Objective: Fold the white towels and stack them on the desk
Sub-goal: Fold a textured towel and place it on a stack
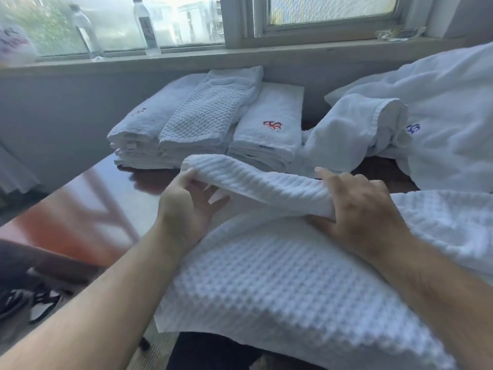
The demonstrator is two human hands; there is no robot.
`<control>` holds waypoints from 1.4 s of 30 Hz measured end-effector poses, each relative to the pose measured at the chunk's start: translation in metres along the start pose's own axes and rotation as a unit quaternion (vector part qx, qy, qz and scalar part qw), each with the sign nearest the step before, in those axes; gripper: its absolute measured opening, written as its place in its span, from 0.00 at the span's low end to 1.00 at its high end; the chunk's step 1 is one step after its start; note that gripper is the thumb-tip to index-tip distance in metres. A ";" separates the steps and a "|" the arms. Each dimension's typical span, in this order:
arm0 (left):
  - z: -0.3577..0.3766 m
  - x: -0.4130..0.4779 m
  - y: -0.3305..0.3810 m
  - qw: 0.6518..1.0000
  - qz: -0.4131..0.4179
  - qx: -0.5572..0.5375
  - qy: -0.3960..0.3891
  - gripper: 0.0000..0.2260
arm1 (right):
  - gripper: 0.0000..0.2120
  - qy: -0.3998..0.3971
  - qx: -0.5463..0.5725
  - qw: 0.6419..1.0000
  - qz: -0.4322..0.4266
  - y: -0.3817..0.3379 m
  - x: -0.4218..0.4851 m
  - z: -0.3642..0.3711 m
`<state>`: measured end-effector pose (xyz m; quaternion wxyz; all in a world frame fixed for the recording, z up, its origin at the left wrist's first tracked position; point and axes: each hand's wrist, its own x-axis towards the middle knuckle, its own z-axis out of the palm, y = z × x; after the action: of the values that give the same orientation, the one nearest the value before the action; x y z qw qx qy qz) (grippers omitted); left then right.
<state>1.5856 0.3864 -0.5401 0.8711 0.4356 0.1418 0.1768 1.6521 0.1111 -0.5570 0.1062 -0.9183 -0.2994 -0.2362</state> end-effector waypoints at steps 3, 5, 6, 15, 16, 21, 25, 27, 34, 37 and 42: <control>0.011 0.006 0.015 0.995 0.045 -0.063 -0.055 0.15 | 0.32 0.095 -0.066 0.993 0.018 -0.001 0.006 0.001; 0.018 0.008 0.023 0.988 0.063 -0.125 -0.062 0.19 | 0.30 0.152 -0.062 0.986 0.004 -0.002 0.007 0.001; 0.019 0.008 0.024 0.986 0.064 -0.146 -0.057 0.21 | 0.28 0.172 -0.058 0.983 -0.013 -0.003 0.007 0.000; -0.037 -0.023 0.013 0.998 0.018 -0.038 -0.035 0.25 | 0.25 -0.015 0.053 0.991 -0.125 -0.012 -0.002 -0.006; -0.042 -0.025 0.015 1.000 0.015 0.006 -0.016 0.23 | 0.26 -0.031 0.057 0.990 -0.129 -0.012 -0.001 -0.007; -0.040 -0.028 0.028 0.990 -0.019 0.137 0.027 0.18 | 0.27 -0.125 0.078 0.978 -0.150 -0.015 -0.003 -0.013; -0.046 -0.028 0.032 0.994 -0.038 0.098 0.021 0.23 | 0.35 -0.228 0.064 0.963 -0.130 -0.017 0.004 -0.021; -0.051 -0.030 0.033 0.993 -0.062 0.096 0.017 0.26 | 0.39 -0.299 0.060 0.945 -0.121 -0.016 0.008 -0.022; -0.061 -0.033 0.032 0.986 -0.112 0.111 0.054 0.29 | 0.36 -0.263 0.103 0.948 -0.147 -0.011 0.002 -0.017; -0.062 -0.029 0.035 0.981 -0.070 0.144 0.109 0.30 | 0.28 -0.153 0.120 0.964 -0.182 -0.009 0.000 -0.010; -0.053 -0.041 0.035 0.848 0.056 0.515 0.110 0.21 | 0.33 -0.158 0.148 0.961 -0.172 -0.005 -0.004 -0.010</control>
<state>1.5211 0.4262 -0.5385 0.4892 0.8067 0.2825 0.1736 1.6427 0.1096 -0.5502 0.1505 -0.8527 -0.4971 -0.0562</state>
